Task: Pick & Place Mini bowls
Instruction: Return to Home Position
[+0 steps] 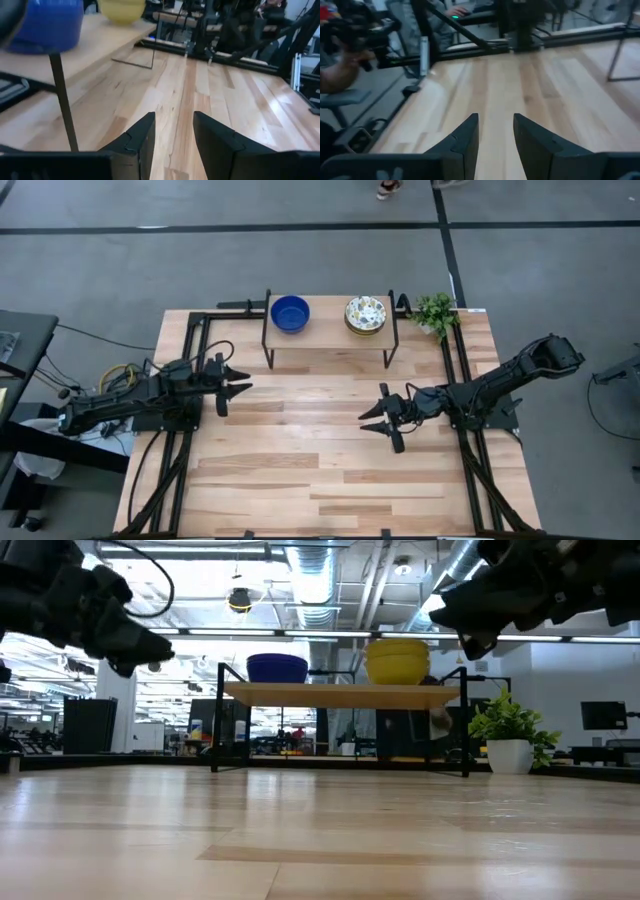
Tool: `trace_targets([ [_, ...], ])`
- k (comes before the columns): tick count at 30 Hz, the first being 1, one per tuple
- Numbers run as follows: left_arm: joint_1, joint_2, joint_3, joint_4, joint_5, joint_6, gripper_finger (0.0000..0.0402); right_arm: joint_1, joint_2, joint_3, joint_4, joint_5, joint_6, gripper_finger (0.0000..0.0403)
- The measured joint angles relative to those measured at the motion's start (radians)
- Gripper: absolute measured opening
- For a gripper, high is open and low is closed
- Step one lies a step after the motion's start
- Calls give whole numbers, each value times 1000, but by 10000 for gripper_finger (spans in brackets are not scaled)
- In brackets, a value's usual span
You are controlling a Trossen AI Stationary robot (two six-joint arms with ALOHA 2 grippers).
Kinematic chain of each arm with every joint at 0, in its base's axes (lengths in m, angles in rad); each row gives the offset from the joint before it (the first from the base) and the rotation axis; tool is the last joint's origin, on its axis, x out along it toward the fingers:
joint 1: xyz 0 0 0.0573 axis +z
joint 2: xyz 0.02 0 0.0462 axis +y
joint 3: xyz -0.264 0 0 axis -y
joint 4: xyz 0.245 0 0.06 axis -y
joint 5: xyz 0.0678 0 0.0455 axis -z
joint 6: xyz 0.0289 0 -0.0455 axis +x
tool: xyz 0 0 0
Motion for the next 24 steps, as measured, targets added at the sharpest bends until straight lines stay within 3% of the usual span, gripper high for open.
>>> trace_targets([
  [9, -25, 3, -79, 86, 13, -74, 131, -2, 0, 0, 39, -22, 19, 111],
  [13, -82, 3, -93, 125, 15, -75, 131, -4, -53, 0, 38, -103, 27, 111],
  [19, -149, 3, -93, 123, -8, -76, 131, -4, -279, 0, -58, -252, 5, 111],
  [24, -175, 3, -93, 123, -30, -73, 131, -3, -522, 0, -290, -270, -25, 111],
])
